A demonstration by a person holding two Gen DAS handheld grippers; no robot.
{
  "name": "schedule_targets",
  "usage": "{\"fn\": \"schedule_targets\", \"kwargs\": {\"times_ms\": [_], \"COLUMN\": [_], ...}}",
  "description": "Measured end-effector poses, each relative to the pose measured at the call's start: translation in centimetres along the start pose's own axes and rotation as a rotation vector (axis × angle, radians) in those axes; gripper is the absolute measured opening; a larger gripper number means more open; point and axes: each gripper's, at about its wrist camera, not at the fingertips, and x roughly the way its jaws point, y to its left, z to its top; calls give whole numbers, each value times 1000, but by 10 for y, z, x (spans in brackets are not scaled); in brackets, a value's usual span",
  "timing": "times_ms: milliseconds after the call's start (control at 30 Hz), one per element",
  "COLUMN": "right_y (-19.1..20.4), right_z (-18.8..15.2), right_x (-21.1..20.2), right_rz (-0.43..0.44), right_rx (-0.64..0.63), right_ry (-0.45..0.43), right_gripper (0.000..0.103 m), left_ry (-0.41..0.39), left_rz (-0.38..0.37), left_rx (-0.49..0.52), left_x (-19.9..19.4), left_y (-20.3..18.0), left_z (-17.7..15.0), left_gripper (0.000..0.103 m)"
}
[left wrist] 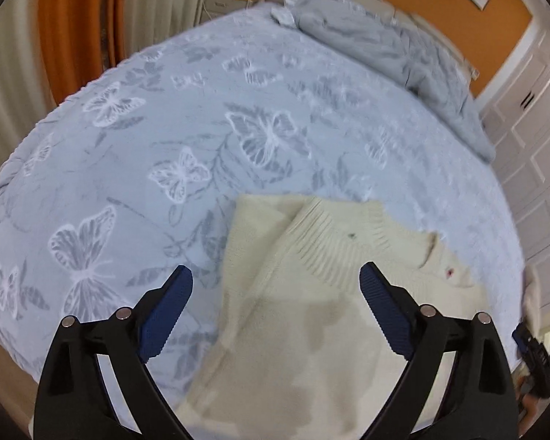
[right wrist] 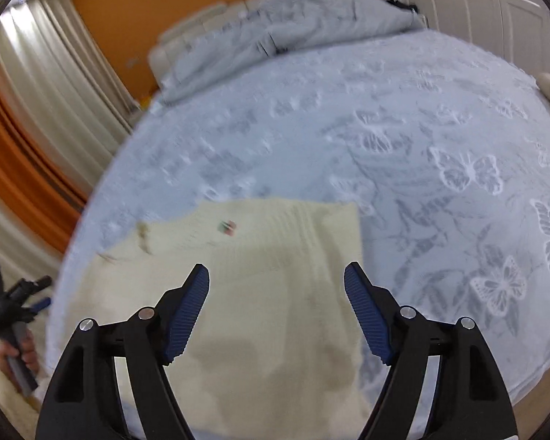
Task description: Fold small clothes
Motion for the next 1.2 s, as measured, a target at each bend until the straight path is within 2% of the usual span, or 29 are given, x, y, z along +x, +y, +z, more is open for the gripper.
{"fn": "schedule_targets", "kwargs": {"times_ms": [133,167,200,233,267,300,333,433,533,633,700,767,833,867,900,1033,1067,1133,1200], "right_y": [-10,-11,-11,-10,-7,-4,1,11,13,5,-8,-24,-33,-35,-36,-41,-33,-12,24], "right_z": [11,12,12,12,10,7,3,5,35,62,73,70,55,49,43,48,52,56,52], "right_x": [48,56,63,70,75,77,78,51,0,-11,11,54,100,114,122,112,99,73,52], "right_rz": [-28,-27,-22,-11,6,21,42,111,182,175,129,62,-22,-55,-65,-36,-62,-111,-60], "right_rx": [29,33,36,35,27,20,12,2,25,41,63,90,81,64,60,130,94,29,-41], "right_ry": [79,95,111,129,143,149,167,95,-53,-111,-85,1,117,152,161,143,119,42,-10], "right_gripper": [75,75,75,69,50,34,11,9,9,9,9,8,8,8,8,12,17,20,20], "left_ry": [78,84,88,101,112,130,136,53,-16,-51,-28,52,114,130,131,116,100,62,1], "left_rz": [-14,-28,-40,-42,-27,-6,-19,-63,-102,-80,-53,-19,47,94,106,86,80,73,72], "left_rx": [6,14,34,55,69,83,75,49,66,73,52,23,41,58,55,13,6,20,60], "left_x": [41,47,54,60,64,69,68,39,7,4,24,63,98,111,118,115,104,83,53], "left_y": [-11,-15,-20,-24,-27,-29,-29,-29,-34,-40,-37,-33,-33,-32,-29,-20,-22,-29,-45], "left_z": [3,3,4,5,6,6,6,13,32,57,69,71,62,56,49,45,49,52,47], "left_gripper": [89,83,68,59,37,8,9,8,7,7,8,8,8,8,8,11,14,17,17]}}
